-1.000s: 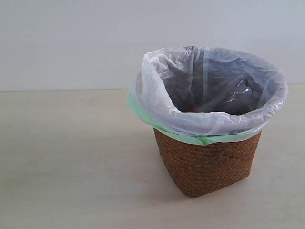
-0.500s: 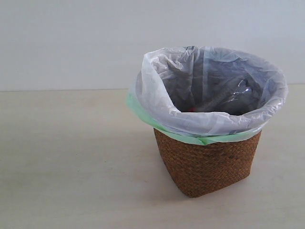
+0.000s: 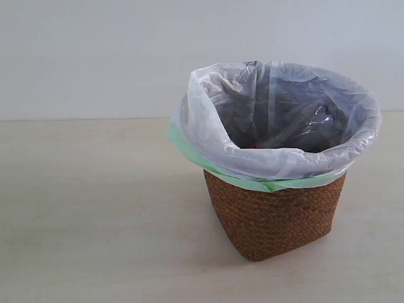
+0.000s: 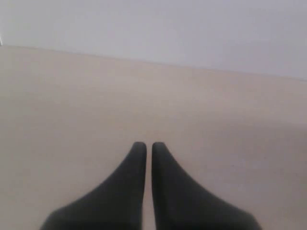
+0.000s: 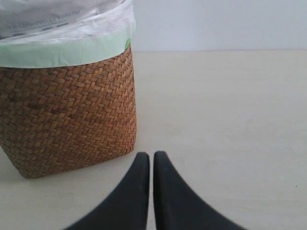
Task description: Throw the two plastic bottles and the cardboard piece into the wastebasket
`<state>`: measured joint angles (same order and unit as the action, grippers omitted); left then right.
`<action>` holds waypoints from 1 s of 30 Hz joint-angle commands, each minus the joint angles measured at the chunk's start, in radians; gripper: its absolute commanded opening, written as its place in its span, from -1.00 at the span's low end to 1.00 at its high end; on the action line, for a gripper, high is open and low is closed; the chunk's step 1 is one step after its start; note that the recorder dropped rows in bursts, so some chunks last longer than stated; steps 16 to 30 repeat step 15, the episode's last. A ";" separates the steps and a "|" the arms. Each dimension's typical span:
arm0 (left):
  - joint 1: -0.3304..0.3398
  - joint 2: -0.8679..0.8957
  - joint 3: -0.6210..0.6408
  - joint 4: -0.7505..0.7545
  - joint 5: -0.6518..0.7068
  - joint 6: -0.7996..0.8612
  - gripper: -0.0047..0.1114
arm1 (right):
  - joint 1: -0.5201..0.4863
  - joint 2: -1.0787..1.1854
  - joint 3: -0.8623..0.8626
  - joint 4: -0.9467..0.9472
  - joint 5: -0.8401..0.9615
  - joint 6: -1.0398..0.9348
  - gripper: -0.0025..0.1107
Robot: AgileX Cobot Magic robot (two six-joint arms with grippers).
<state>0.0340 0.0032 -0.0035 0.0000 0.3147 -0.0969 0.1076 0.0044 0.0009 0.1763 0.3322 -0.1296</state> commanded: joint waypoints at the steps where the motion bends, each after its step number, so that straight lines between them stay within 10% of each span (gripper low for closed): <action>1: -0.004 -0.003 0.004 0.009 0.000 -0.008 -0.85 | -0.005 -0.004 -0.001 -0.005 -0.008 -0.004 -0.96; 30: -0.004 -0.003 0.004 0.009 0.000 -0.003 -0.85 | -0.005 -0.004 -0.001 -0.005 -0.008 -0.004 -0.96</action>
